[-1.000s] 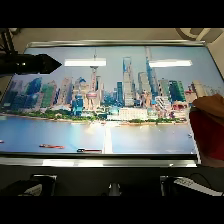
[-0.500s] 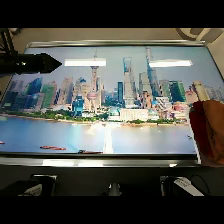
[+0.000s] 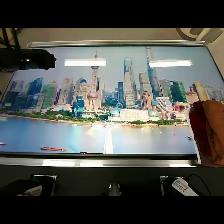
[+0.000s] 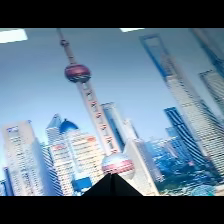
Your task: Fold the shirts.
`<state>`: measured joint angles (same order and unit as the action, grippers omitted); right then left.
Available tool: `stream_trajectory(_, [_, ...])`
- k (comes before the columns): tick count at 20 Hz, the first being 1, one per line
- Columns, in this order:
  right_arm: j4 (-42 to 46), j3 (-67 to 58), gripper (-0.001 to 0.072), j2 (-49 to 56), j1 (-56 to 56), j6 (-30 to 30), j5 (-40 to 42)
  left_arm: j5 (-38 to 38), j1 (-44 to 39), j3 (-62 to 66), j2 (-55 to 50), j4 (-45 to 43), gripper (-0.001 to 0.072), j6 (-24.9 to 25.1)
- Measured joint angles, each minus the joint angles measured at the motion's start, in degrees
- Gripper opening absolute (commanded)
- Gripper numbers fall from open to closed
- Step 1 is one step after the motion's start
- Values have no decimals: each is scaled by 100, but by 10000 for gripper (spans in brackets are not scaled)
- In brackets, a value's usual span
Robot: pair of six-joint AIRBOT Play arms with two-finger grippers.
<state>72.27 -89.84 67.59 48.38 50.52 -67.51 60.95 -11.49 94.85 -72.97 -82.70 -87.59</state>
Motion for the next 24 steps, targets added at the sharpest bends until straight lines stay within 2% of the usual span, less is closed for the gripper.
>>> stream_trajectory(1, [129,-81,632,103,-516,83,-153,256,-66,26,-144,-549,378,-208])
stream_trajectory(2, [302,-142,632,256,-1082,199,-466,584,-98,24,-299,-901,590,-361])
stream_trajectory(4, [505,-155,632,634,-2103,350,-1185,1408,-136,-160,-601,-1233,594,-564])
stream_trajectory(6, [579,4,628,933,-2964,448,-1810,1862,-173,-643,-634,-1266,593,-691])
stream_trajectory(10, [664,496,629,1145,-3995,621,-2166,1676,-205,-1727,-160,-1200,594,-981])
stream_trajectory(24, [940,767,629,1217,-4428,885,-2146,1460,-177,-2223,94,-1193,595,-1143])
